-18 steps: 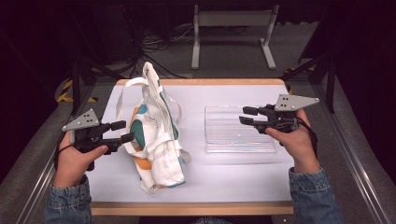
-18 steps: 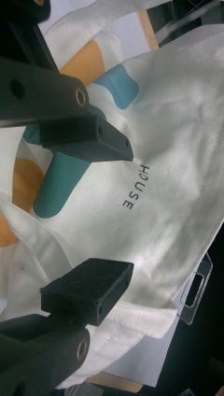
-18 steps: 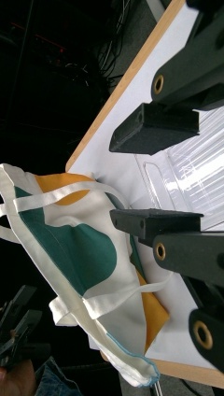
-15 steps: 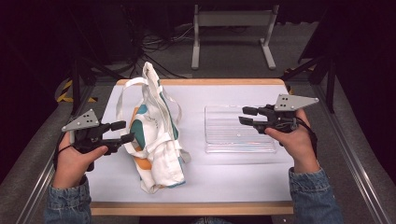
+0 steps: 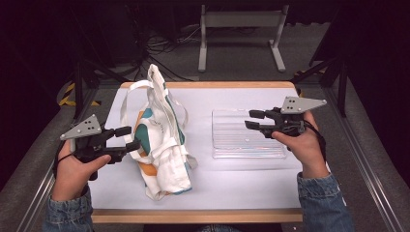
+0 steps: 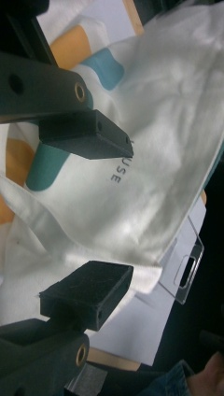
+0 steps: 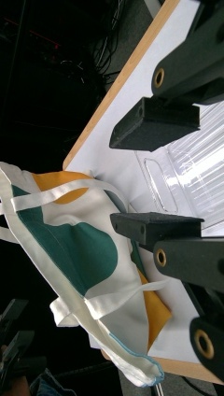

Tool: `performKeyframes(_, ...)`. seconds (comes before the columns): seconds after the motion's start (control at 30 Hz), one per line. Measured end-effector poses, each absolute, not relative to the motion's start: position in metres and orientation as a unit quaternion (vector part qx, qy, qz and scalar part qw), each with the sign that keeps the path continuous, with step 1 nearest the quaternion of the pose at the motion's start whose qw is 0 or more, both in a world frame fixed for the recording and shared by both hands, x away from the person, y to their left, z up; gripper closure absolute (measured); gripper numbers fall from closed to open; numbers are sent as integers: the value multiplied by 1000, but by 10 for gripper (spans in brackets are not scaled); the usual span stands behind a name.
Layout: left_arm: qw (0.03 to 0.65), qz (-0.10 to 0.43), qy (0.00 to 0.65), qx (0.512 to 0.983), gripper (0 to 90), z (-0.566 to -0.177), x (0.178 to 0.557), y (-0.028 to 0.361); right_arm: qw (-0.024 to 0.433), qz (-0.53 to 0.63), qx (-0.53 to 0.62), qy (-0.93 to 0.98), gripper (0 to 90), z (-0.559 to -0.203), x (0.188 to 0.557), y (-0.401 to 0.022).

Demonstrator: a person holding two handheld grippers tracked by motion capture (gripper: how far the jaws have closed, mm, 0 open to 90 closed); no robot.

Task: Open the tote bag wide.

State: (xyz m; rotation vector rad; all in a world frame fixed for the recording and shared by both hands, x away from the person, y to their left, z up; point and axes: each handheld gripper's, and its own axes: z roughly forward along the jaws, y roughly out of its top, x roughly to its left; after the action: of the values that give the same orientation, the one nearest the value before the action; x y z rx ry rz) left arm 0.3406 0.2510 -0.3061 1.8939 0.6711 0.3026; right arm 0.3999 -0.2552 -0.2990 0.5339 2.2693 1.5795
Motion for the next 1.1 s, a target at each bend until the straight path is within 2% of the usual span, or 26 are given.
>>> performKeyframes(0.43, 531, 100, 220, 812, 363, -297, 330, 220, 159, 550, 181, 800, 546, -300, 398, -250)
performKeyframes(0.87, 529, 79, 204, 820, 375, -308, 337, 201, 148, 546, 181, 804, 538, -302, 397, -246)
performKeyframes(1.1, 517, 80, 217, 824, 323, -317, 343, 190, 143, 541, 178, 810, 525, -305, 398, -240)
